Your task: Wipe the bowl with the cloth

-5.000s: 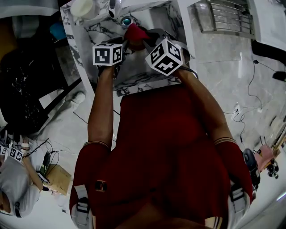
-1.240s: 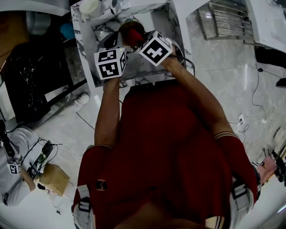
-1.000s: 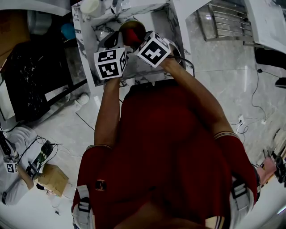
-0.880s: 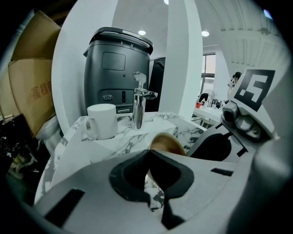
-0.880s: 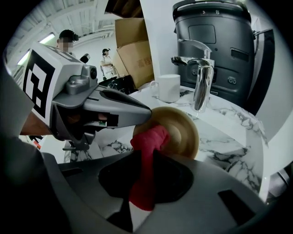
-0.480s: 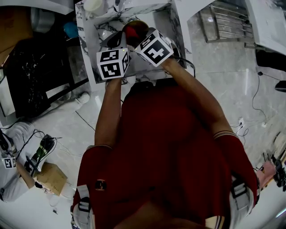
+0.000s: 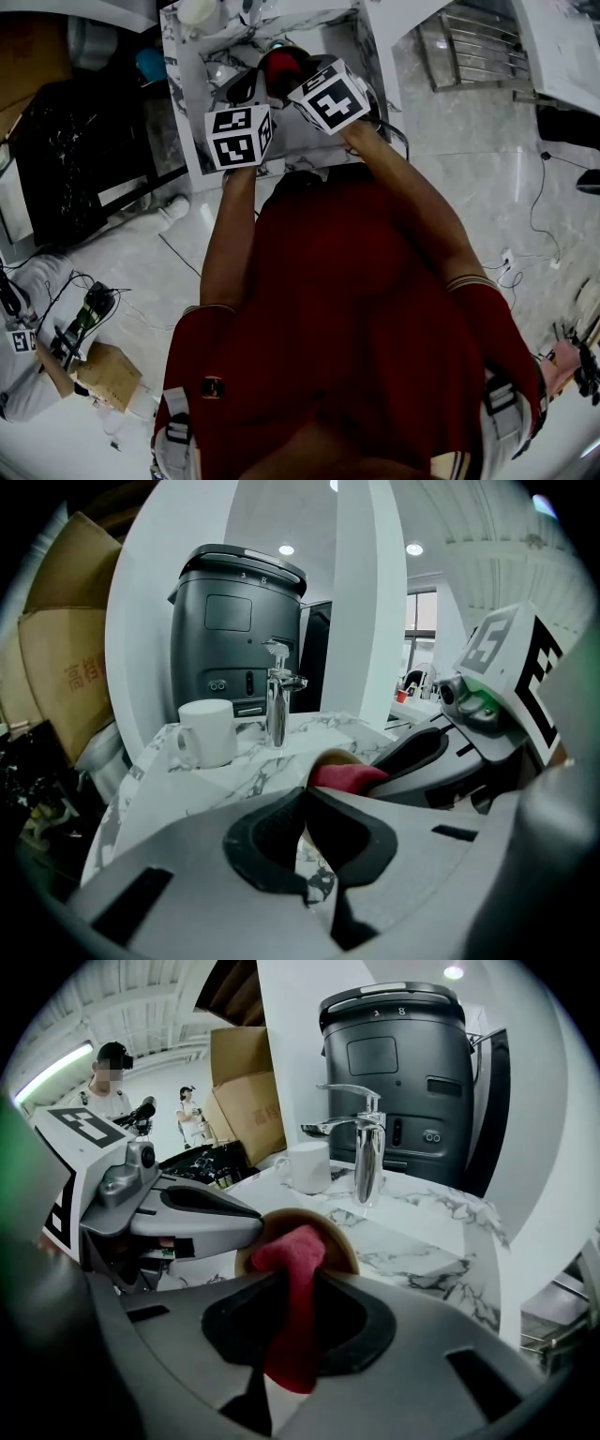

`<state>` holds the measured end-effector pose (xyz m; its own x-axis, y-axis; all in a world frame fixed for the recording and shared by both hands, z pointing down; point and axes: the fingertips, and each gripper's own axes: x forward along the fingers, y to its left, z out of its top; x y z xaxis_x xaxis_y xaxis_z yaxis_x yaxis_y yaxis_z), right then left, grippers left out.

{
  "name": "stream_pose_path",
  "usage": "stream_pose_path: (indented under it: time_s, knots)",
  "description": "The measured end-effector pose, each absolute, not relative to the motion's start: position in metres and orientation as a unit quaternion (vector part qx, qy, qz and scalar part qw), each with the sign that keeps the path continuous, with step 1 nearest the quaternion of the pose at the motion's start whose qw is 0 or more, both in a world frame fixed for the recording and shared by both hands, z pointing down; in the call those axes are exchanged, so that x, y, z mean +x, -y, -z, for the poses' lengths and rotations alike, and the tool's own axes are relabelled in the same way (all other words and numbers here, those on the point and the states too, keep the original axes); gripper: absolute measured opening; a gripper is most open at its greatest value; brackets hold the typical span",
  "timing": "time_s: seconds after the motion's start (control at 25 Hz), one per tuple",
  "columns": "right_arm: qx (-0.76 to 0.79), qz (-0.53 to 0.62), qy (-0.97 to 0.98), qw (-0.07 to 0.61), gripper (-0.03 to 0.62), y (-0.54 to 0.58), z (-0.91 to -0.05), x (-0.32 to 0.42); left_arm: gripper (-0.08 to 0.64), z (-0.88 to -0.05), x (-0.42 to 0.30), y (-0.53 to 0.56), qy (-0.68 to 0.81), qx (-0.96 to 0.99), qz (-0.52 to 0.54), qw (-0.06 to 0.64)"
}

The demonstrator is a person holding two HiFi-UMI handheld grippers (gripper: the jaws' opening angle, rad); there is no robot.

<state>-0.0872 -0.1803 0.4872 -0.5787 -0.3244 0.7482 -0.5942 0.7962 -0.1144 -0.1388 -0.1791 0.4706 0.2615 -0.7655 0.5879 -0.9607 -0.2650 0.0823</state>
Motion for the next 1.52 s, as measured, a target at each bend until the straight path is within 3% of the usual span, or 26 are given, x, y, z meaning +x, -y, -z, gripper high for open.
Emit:
stream_pose_path:
  time_s: [1.16, 1.52]
  knots:
    - [0.239, -0.203, 0.853, 0.417, 0.072, 0.159, -0.504, -0.080, 0.012, -0.463, -0.150, 0.177, 0.581, 0.757, -0.218, 0.206]
    - [0.227, -0.198, 0.865, 0.402, 0.072, 0.157, -0.498, -0.094, 0.012, -0.460, -0.145, 0.177, 0.573, 0.763, -0.216, 0.206]
